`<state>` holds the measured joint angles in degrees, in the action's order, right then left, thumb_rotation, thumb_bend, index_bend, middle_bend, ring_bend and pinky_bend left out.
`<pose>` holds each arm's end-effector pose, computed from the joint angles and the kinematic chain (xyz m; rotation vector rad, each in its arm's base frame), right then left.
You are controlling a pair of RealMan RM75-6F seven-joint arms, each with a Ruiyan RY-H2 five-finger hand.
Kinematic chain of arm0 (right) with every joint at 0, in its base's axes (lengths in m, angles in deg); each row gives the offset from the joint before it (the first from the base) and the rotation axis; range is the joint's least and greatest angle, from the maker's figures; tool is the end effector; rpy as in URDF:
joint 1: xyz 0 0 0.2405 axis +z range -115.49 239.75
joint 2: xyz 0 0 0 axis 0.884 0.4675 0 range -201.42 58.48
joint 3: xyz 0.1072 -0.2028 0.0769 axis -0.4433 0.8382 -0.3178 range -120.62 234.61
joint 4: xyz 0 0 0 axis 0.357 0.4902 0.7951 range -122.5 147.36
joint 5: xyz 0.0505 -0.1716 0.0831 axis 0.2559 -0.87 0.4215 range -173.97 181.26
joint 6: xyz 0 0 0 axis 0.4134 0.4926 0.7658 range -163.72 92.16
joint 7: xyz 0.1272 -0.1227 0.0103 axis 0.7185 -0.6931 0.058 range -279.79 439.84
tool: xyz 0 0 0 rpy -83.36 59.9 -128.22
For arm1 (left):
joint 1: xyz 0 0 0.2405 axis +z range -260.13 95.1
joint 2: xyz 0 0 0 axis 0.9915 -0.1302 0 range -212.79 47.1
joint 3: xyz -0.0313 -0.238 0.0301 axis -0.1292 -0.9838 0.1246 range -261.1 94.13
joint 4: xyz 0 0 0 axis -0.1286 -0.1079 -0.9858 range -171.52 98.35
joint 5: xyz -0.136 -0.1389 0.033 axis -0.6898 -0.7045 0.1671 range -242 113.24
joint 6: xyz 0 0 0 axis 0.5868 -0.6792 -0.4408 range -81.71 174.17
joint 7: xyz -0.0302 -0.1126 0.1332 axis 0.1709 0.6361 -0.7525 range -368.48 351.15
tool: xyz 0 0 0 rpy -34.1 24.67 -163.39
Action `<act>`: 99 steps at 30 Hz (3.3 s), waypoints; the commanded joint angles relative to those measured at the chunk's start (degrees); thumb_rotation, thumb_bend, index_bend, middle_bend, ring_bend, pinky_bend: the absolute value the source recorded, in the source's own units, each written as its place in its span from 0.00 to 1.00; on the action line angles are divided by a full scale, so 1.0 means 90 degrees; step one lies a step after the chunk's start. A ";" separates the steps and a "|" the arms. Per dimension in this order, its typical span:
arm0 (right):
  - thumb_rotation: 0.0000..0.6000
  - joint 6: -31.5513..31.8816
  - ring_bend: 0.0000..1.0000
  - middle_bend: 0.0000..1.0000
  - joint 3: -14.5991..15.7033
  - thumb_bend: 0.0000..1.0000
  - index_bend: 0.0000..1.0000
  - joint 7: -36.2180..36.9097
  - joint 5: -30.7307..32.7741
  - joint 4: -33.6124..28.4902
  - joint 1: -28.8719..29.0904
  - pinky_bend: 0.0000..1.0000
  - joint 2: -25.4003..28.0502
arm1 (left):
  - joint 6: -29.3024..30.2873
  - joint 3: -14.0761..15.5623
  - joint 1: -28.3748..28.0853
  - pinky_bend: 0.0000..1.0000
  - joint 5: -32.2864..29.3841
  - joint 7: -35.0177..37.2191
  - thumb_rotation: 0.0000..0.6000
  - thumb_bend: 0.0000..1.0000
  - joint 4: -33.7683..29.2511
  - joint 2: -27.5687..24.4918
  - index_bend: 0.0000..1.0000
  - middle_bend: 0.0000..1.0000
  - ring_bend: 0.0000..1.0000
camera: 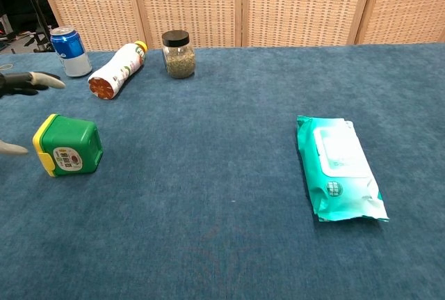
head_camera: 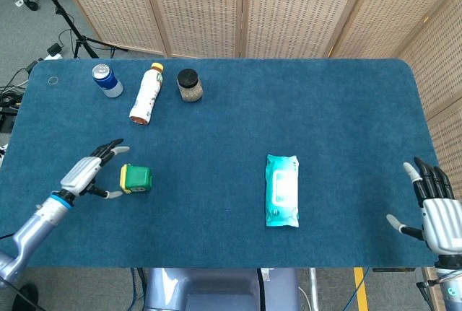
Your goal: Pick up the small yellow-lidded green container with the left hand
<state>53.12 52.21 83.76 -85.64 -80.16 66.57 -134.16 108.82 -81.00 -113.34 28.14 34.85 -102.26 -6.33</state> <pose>-0.2780 -0.2153 0.1839 1.3615 -0.8423 1.0315 -0.2707 0.3312 0.0661 -1.7312 -1.3773 -1.1171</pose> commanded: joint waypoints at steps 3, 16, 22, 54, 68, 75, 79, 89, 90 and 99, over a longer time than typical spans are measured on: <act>1.00 0.0083 0.00 0.00 0.0046 0.00 0.00 -0.0376 -0.0195 0.0045 0.0018 0.00 -0.0151 | -0.0257 -0.0386 0.0092 0.00 -0.1168 -0.2335 1.00 0.00 -0.3021 -0.1942 0.06 0.00 0.00; 1.00 0.0030 0.00 0.00 0.0144 0.00 0.00 -0.0555 -0.0383 -0.0070 0.0062 0.00 -0.0159 | -0.1244 -0.0805 -0.1243 0.00 -0.4550 -0.6619 1.00 0.00 -0.5567 -0.2736 0.06 0.00 0.00; 1.00 -0.0048 0.00 0.00 0.0079 0.00 0.00 -0.0235 -0.0208 -0.0008 0.0088 0.00 -0.0065 | -0.0856 -0.0668 -0.1935 0.00 -0.6066 -0.8088 1.00 0.00 -0.5463 -0.1780 0.06 0.00 0.00; 1.00 -0.0112 0.00 0.00 0.0061 0.00 0.00 0.0290 -0.0053 0.0027 0.0073 0.00 0.0088 | 0.0172 -0.0658 -0.2498 0.08 -0.7967 -0.9175 1.00 0.11 -0.4302 0.0153 0.25 0.26 0.27; 1.00 -0.0212 0.00 0.00 0.0029 0.00 0.00 0.0487 0.0080 0.0035 0.0091 0.00 0.0142 | 0.0482 -0.0767 -0.2308 0.11 -0.7687 -0.9196 1.00 0.23 -0.4001 0.0445 0.48 0.47 0.40; 1.00 -0.0227 0.00 0.00 0.0028 0.00 0.00 0.0533 0.0093 0.0047 0.0093 0.00 0.0148 | 0.0376 -0.0902 -0.2025 0.11 -0.7031 -0.8569 1.00 0.30 -0.4123 0.0263 0.53 0.51 0.42; 1.00 -0.0253 0.00 0.00 0.0042 0.00 0.00 0.0514 0.0081 0.0052 0.0103 0.00 0.0132 | -0.0035 -0.1133 -0.1541 0.11 -0.5683 -0.6997 1.00 0.29 -0.4237 -0.0049 0.54 0.52 0.42; 1.00 -0.0300 0.00 0.00 0.0082 0.00 0.00 0.0409 0.0055 0.0041 0.0116 0.00 0.0087 | -0.0588 -0.1392 -0.0349 0.11 -0.2476 -0.1222 1.00 0.29 -0.2879 0.0334 0.56 0.55 0.43; 1.00 -0.0308 0.00 0.00 0.0088 0.00 0.00 0.0397 0.0053 0.0040 0.0117 0.00 0.0084 | -0.0584 -0.1386 -0.0288 0.11 -0.2392 -0.0861 1.00 0.30 -0.2676 0.0437 0.56 0.55 0.43; 1.00 -0.0332 0.00 0.00 0.0087 0.00 0.00 0.0372 0.0073 0.0041 0.0126 0.00 0.0072 | -0.0954 -0.1124 -0.0247 0.11 -0.1740 0.0630 1.00 0.33 -0.1504 0.0975 0.56 0.56 0.43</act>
<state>50.12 53.01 87.11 -84.99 -79.78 67.70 -133.52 102.32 -91.89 -116.88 9.44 37.06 -119.39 0.18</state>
